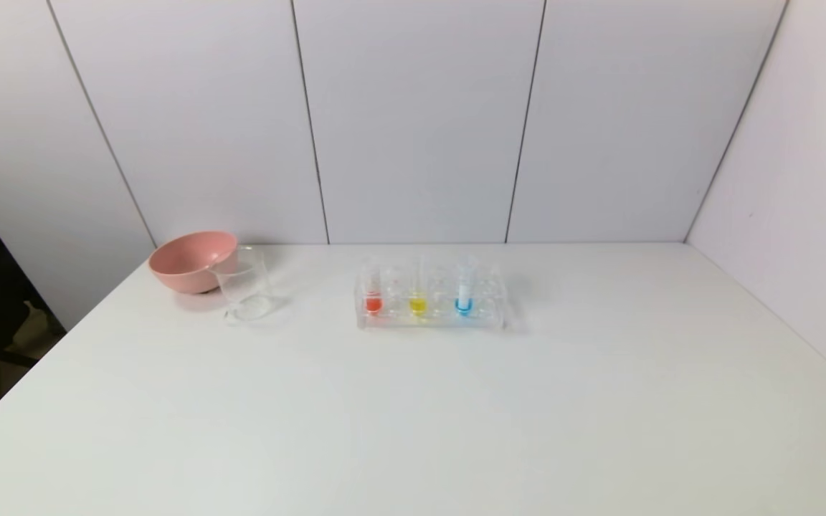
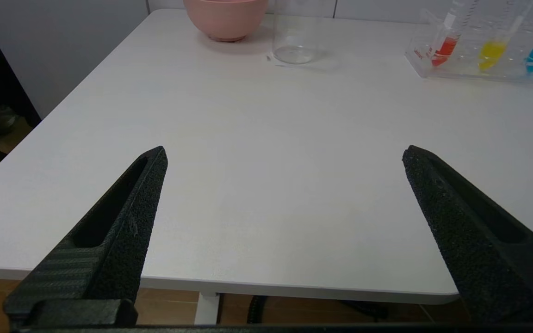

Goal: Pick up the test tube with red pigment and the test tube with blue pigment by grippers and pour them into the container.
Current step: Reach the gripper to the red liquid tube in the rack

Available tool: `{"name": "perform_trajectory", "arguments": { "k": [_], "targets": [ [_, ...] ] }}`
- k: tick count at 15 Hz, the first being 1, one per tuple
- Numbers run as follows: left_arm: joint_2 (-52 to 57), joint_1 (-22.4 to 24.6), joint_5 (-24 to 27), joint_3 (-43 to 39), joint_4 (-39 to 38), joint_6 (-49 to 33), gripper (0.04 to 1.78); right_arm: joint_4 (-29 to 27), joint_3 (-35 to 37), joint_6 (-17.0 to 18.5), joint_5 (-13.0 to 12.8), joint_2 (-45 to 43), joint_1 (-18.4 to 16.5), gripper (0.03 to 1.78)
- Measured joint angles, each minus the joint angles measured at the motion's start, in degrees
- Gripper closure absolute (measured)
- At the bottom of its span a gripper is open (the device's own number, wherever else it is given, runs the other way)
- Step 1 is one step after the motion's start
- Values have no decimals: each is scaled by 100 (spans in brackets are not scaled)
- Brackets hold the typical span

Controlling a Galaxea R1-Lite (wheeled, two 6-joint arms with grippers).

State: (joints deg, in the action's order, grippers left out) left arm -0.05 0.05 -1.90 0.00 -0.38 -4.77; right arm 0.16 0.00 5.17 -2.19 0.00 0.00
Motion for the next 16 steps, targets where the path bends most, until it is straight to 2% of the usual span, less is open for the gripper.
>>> {"name": "perform_trajectory", "arguments": {
  "k": [8, 10, 13, 16],
  "targets": [
    [2, -5, -27, 7, -11, -18, 4, 0, 0, 1, 0, 0, 0, 4],
    [-72, -5, 0, 226, -20, -11, 4, 0, 0, 0, 0, 0, 0, 4],
    [-745, -65, 41, 805, -129, -61, 4, 0, 0, 0, 0, 0, 0, 4],
    [-1921, -255, 52, 1449, -483, -151, 4, 0, 0, 0, 0, 0, 0, 4]
  ]
}}
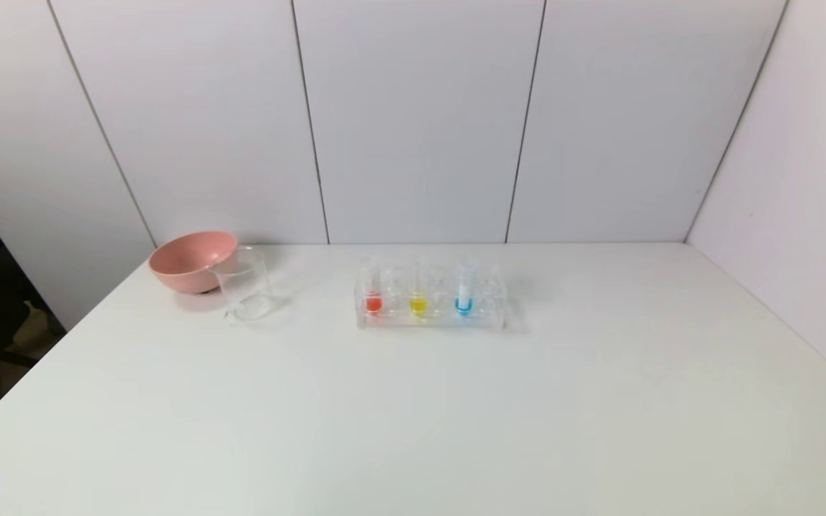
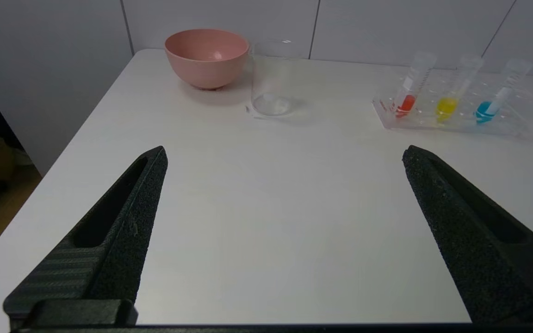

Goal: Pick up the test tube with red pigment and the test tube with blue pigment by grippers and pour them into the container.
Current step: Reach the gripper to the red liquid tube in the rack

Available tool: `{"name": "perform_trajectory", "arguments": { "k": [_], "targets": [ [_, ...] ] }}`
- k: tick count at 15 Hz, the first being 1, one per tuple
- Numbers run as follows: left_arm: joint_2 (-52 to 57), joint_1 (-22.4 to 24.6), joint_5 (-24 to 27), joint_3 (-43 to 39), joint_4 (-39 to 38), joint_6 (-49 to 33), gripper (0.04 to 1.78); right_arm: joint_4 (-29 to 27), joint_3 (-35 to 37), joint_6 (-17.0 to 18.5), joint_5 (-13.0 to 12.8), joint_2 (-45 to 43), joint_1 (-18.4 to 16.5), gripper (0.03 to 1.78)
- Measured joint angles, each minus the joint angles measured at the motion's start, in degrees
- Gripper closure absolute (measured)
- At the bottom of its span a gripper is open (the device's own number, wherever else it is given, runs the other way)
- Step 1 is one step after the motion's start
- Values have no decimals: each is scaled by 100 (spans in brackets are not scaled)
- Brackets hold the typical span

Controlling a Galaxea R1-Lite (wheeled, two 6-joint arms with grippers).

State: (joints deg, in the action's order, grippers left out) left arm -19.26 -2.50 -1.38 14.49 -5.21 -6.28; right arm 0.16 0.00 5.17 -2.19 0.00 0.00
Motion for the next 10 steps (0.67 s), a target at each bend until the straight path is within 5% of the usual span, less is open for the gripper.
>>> {"name": "perform_trajectory", "arguments": {
  "k": [4, 10],
  "targets": [
    [-2116, -107, 254, 513, -1097, -107, 4, 0, 0, 0, 0, 0, 0, 4],
    [-5444, -369, 1482, 1326, -3007, -129, 4, -2, 0, 0, 0, 0, 0, 4]
  ]
}}
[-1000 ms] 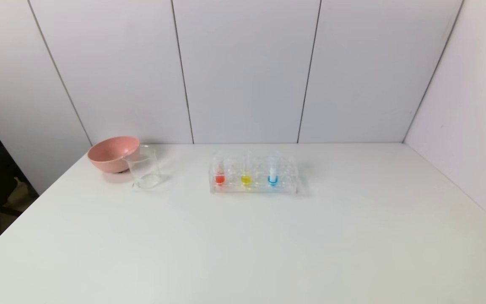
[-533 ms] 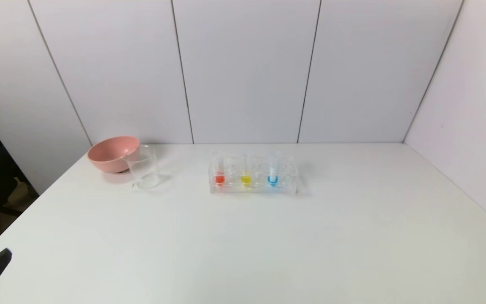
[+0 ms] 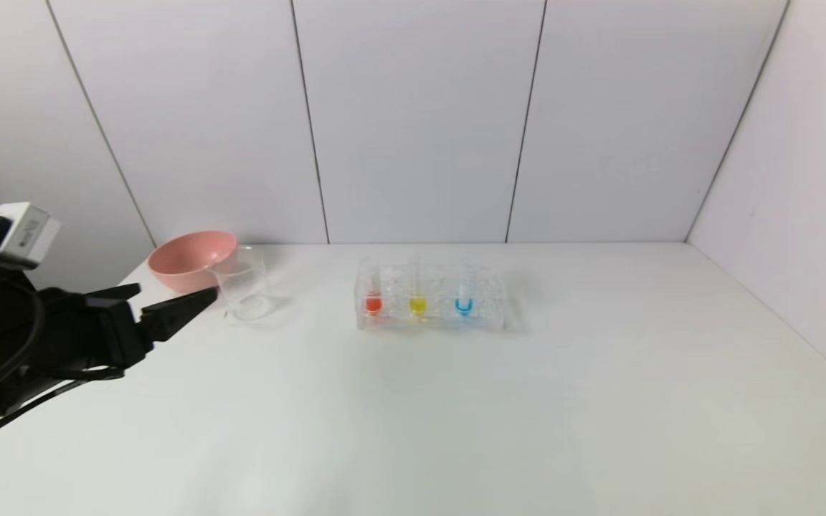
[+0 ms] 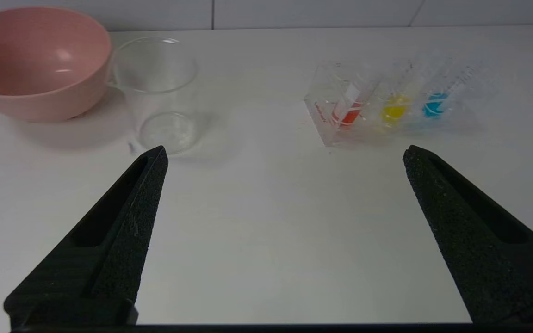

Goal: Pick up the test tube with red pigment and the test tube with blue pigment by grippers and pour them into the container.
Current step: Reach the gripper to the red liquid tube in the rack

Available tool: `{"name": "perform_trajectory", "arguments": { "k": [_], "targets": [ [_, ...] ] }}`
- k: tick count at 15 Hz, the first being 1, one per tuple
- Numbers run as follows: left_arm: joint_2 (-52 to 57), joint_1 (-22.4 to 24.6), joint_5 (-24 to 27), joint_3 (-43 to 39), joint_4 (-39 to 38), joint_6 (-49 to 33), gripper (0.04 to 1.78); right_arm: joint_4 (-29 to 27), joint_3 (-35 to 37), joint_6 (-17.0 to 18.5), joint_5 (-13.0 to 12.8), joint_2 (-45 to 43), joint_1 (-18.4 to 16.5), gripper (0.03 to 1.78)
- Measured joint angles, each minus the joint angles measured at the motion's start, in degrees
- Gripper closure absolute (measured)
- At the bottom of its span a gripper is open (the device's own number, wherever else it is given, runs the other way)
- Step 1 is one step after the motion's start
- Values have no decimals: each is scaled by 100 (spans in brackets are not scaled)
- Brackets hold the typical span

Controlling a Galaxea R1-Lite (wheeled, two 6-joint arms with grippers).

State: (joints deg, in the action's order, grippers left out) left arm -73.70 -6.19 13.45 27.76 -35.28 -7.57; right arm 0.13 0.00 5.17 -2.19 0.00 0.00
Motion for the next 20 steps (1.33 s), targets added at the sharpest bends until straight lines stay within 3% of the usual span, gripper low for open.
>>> {"name": "perform_trajectory", "arguments": {
  "k": [2, 4, 7, 10, 13, 14, 20],
  "targets": [
    [-780, -541, 380, 313, -199, -6, 4, 2, 0, 0, 0, 0, 0, 4],
    [-1378, -1290, 91, 625, -250, -17, 4, 2, 0, 0, 0, 0, 0, 4],
    [-2280, -2423, -1476, 1295, -273, -61, 4, 2, 0, 0, 0, 0, 0, 4],
    [-3142, -3127, -3266, 2175, -262, -149, 4, 2, 0, 0, 2, 0, 0, 4],
    [-3829, -3322, -4669, 2875, -289, -419, 4, 2, 0, 1, 0, 0, 0, 4],
    [-3983, -3344, -4925, 2990, -291, -524, 4, 2, 0, 1, 0, 0, 0, 4],
    [-4595, -3193, -4923, 3315, -708, -541, 4, 2, 0, 4, 2, 0, 0, 4]
  ]
}}
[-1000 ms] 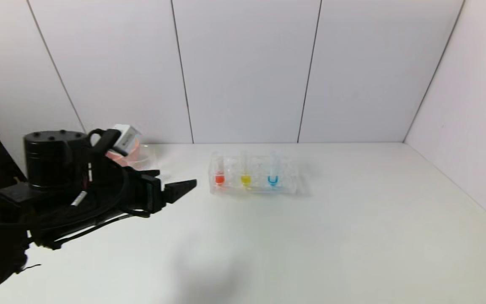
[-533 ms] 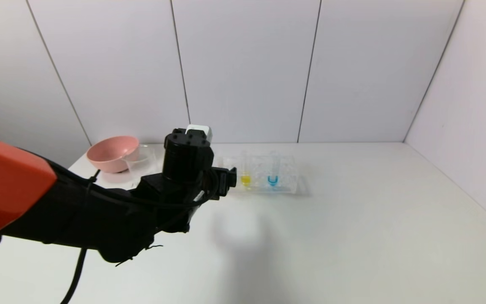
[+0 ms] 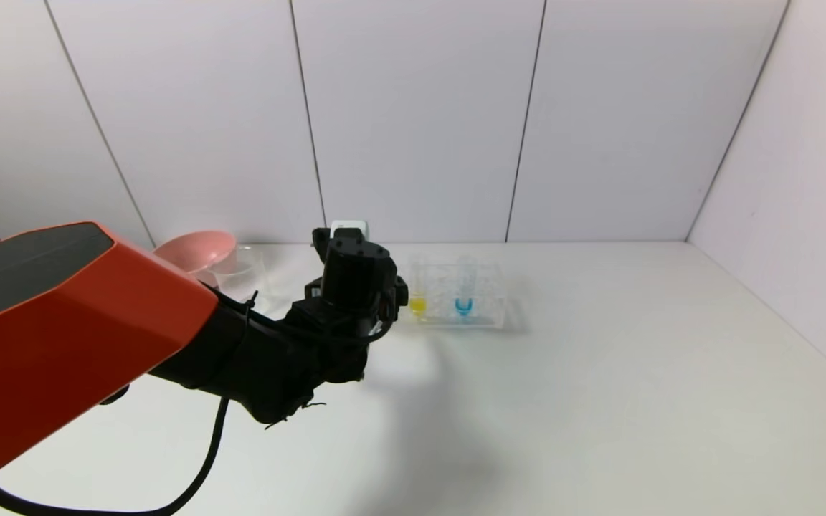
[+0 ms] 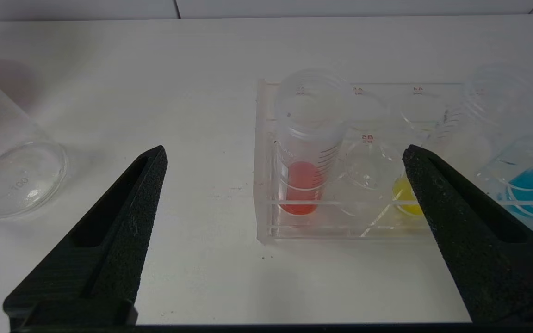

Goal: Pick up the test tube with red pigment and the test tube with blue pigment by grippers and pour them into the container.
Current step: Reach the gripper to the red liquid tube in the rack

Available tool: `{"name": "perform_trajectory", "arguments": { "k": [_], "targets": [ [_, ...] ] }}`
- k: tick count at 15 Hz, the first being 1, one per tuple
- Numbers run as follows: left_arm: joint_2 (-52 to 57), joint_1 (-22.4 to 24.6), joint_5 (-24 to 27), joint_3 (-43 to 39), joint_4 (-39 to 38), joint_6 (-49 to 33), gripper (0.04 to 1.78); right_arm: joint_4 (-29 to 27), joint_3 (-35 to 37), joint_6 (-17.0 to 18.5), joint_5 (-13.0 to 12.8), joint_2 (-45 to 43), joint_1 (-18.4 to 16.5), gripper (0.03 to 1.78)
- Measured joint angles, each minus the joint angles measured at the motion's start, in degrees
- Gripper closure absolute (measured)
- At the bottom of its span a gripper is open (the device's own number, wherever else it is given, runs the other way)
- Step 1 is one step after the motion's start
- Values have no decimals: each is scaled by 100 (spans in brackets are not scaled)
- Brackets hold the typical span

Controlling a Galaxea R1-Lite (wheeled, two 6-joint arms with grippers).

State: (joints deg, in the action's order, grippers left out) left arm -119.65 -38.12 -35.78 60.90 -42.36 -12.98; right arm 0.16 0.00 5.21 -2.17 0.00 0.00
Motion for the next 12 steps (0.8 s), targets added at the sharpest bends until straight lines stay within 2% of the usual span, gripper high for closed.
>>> {"name": "perform_trajectory", "arguments": {
  "k": [9, 12],
  "targets": [
    [-636, 129, 148, 516, -33, 15, 5, 0, 0, -2, -2, 0, 0, 4],
    [-681, 129, 146, 549, -28, 15, 22, 0, 0, -2, -2, 0, 0, 4]
  ]
}}
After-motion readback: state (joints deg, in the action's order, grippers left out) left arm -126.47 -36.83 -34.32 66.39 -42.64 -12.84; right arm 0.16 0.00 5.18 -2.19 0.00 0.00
